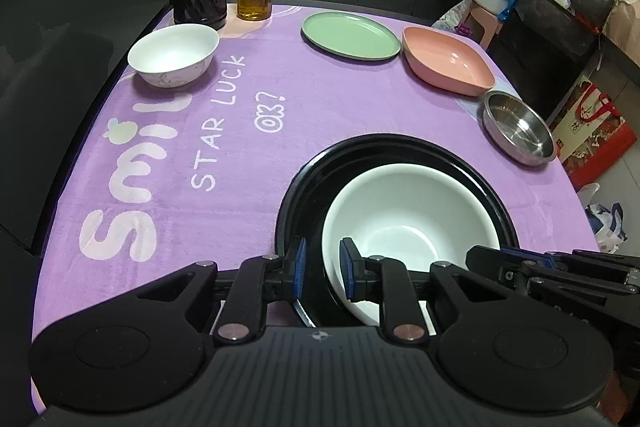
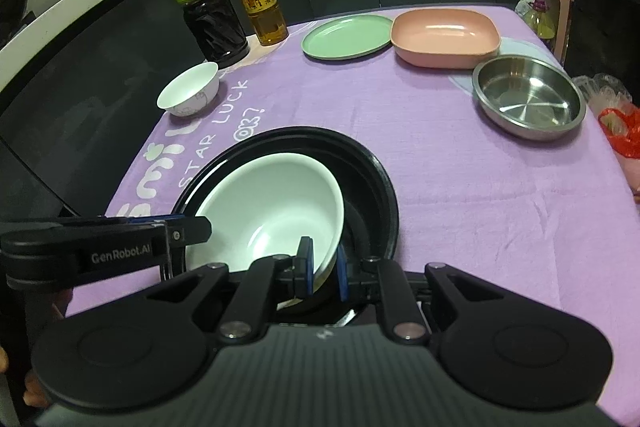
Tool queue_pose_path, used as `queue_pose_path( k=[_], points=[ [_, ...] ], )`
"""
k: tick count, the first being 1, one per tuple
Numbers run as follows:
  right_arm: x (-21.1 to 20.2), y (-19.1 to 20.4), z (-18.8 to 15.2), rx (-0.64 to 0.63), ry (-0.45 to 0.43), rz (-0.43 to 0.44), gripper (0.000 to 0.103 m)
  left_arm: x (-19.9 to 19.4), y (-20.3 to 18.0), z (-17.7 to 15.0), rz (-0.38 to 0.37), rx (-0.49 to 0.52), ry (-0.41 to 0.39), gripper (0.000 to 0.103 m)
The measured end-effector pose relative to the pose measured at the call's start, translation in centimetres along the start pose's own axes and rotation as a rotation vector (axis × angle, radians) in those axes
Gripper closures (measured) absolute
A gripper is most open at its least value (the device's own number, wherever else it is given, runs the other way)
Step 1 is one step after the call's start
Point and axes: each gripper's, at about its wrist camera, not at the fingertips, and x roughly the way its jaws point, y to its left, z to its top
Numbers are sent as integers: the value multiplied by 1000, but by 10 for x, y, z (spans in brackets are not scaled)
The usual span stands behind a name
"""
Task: Organize plates and bowls
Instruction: 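Move both grippers to the rim of the small white bowl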
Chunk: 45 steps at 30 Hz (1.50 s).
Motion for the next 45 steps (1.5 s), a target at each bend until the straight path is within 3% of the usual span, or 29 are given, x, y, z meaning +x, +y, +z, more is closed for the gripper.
queue_pose_path(
  k=[5,13,18,21,24,31,40,45],
  points=[
    [-11,-1,1,-12,-49,-33,79,-10,5,2,-4,-15,-27,86],
    [-22,-6,9,6,-93,-25,78,-30,18,12,-15,-47,-99,81],
    [-18,1,28,-14,-98,-6,78,-27,45,28,59,-134,-130,78],
    [-12,8,43,-26,-93,0,76,-22,62,33,76,-200,-141,70],
    [-1,21,59,-54,-85,26,72,-13,79,42,90,-236,-138,70],
    [41,52,99,-48,2,86,72,9,121,72,182,-342,-161,70],
    [101,98,128,-9,84,86,72,49,168,107,278,-421,-142,70],
    [144,99,144,131,161,106,72,74,184,119,286,-420,-109,70]
  ],
)
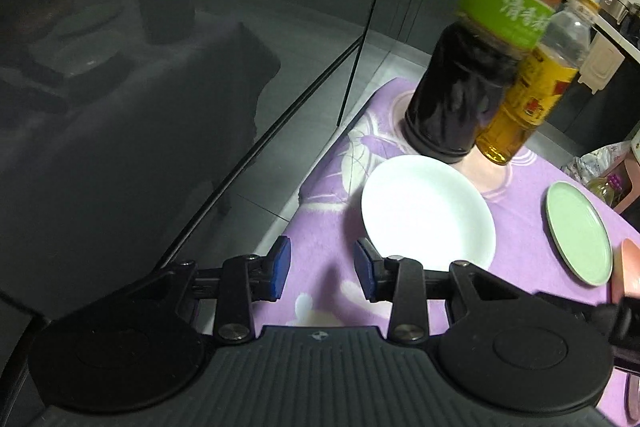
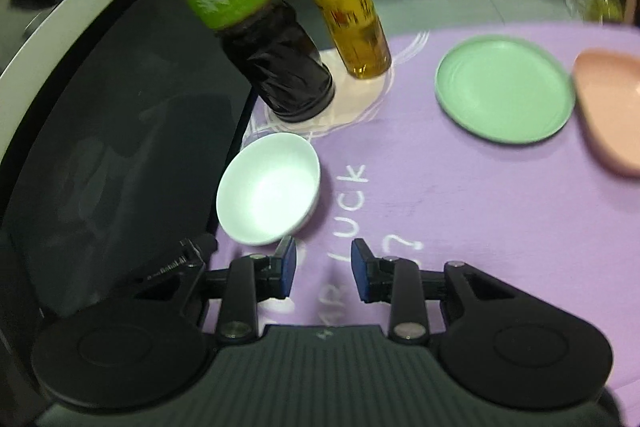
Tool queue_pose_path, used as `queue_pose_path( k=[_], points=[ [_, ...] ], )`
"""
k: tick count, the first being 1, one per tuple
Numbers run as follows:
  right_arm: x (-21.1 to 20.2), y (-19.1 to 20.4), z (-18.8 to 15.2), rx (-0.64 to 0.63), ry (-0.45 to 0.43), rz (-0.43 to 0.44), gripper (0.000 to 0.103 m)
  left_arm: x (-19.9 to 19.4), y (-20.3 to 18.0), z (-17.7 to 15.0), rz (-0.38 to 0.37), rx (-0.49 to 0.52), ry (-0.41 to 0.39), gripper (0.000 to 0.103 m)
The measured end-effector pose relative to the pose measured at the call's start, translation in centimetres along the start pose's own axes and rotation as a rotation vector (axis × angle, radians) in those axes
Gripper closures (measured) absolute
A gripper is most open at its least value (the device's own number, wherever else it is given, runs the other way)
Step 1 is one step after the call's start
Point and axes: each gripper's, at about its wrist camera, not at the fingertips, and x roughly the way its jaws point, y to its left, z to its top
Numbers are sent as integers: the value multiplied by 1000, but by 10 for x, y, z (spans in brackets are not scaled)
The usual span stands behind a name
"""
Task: Organize plates and bowls
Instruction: 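Move both grippers to the rim of the small white bowl, then close both grippers on the small white bowl rim and lift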
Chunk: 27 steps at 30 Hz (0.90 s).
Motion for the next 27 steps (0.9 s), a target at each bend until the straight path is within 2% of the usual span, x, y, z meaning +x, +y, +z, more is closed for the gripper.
queue_pose_path(
  k=[2,9,11,14,17,20,21,22,23,24,27],
  points=[
    [11,1,7,22,4,15,72,7,1,3,-18,-15,5,70],
    [41,4,23,62,-4,-40,72,32,0,12,-3,-15,31,72],
    [49,4,25,71,13,-41,72,29,6,13,-31,-29,41,72],
    [56,4,26,66,24,-47,72,17,19,14,-61,-95,8,72],
    [60,4,26,56,13,-54,72,10,22,17,-126,-148,-18,68],
    [65,5,25,49,5,-56,74,19,10,21,-150,-121,0,68],
    [67,5,25,43,5,-53,76,27,3,21,-143,-92,17,70],
    [69,6,24,35,4,-44,83,34,-2,20,-137,-69,39,71],
    [71,7,24,31,1,-31,95,41,-6,19,-136,-54,61,81],
    [71,8,24,30,0,-23,98,47,-8,17,-152,-48,84,94],
    [66,13,21,0,-23,-38,99,42,-11,7,-173,-30,91,93]
  ],
)
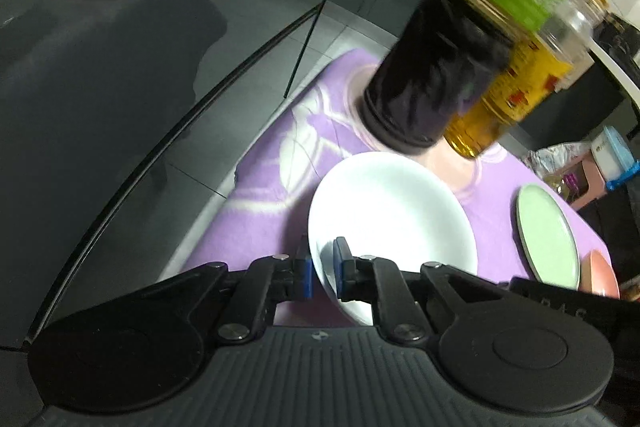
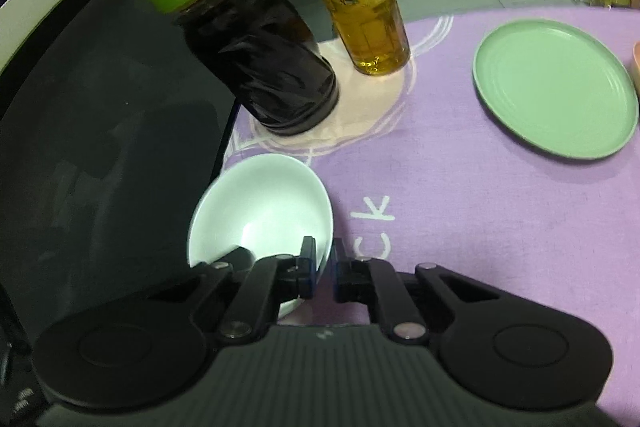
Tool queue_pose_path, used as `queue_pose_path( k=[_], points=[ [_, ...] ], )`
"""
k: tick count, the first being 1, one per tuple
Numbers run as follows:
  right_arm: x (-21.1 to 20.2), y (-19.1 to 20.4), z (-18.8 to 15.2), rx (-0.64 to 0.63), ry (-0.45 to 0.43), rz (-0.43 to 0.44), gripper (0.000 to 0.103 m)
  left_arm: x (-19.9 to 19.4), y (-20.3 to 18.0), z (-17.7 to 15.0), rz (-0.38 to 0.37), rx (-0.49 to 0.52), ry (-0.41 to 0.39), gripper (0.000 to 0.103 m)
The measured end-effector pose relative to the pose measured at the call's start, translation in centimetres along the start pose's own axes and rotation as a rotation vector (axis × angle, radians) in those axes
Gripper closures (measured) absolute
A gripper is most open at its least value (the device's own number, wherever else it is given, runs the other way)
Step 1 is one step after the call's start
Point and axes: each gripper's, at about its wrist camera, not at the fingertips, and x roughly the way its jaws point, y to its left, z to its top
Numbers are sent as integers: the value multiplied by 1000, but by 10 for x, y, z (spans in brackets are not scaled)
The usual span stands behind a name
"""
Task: Organize plates and bowls
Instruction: 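Close both grippers on the small white bowl rim and lift, then lower the small white bowl into the stacked bowls and open both grippers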
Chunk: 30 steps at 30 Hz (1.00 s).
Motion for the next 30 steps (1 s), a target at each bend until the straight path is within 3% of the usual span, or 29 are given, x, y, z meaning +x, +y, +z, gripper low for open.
queue_pose_path(
  k=[8,15,22,30],
  points=[
    [-57,-6,-24,-45,-37,34,97,-64,-22,-34,-37,83,-53,93],
    [-127,-37,-63,-25,-103,67,96,-114,-54,-81,-126,161,-54,93],
    [-182,-71,-102,-8,-163,79,95,-143,-89,-125,-151,263,-45,93],
    [-206,-109,-129,65,-193,102,94,-157,-117,-163,-162,354,-9,93]
  ],
)
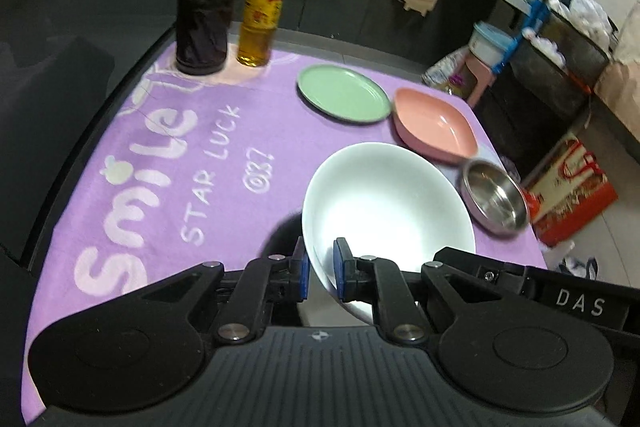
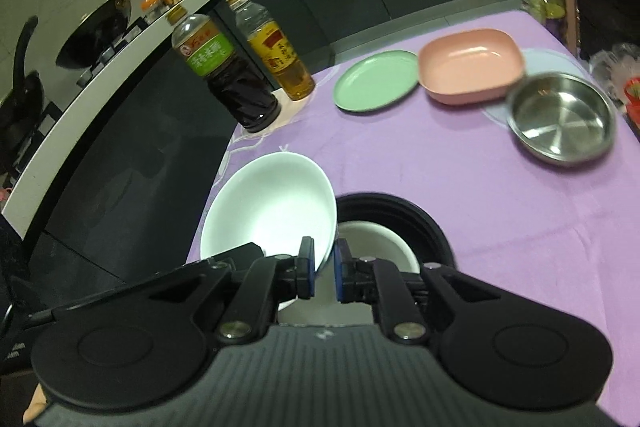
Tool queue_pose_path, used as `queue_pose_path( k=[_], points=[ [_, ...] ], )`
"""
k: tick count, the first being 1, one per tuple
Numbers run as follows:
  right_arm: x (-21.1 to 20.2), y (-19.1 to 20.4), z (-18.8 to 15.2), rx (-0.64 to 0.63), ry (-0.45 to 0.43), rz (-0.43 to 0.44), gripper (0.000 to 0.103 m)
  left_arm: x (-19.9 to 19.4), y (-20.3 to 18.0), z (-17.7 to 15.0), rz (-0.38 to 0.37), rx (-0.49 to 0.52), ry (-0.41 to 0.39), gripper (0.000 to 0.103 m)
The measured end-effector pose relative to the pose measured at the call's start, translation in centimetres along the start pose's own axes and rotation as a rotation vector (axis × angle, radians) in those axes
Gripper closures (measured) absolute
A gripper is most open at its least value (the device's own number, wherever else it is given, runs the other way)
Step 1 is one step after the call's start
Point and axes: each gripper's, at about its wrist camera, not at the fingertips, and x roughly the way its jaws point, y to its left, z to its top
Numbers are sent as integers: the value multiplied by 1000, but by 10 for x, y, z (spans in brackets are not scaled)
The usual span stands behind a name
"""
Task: Organize plates and bowls
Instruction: 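Lower the small white bowl into the stacked bowls and open both grippers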
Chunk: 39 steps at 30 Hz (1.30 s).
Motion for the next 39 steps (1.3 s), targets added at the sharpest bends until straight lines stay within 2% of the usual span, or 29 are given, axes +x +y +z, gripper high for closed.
queue_pose_path(
  k=[5,13,18,25,31,39],
  points=[
    [-10,-16,-14,22,8,8,94,0,-8,-15,-11,18,35,92],
    [-5,-31,-26,41,37,-6,94,12,-9,-23,21,30,76,92],
    [-5,-28,-30,-7,19,-38,92,15,-8,-24,43,39,85,91],
    [-6,-22,-34,-98,-24,-82,89,14,-5,-24,49,47,71,91],
    [-12,-23,-31,-112,-44,-89,88,11,-2,-23,48,37,61,91],
    [-9,-26,-31,-99,-23,-88,88,7,0,-22,47,30,52,91]
  ],
)
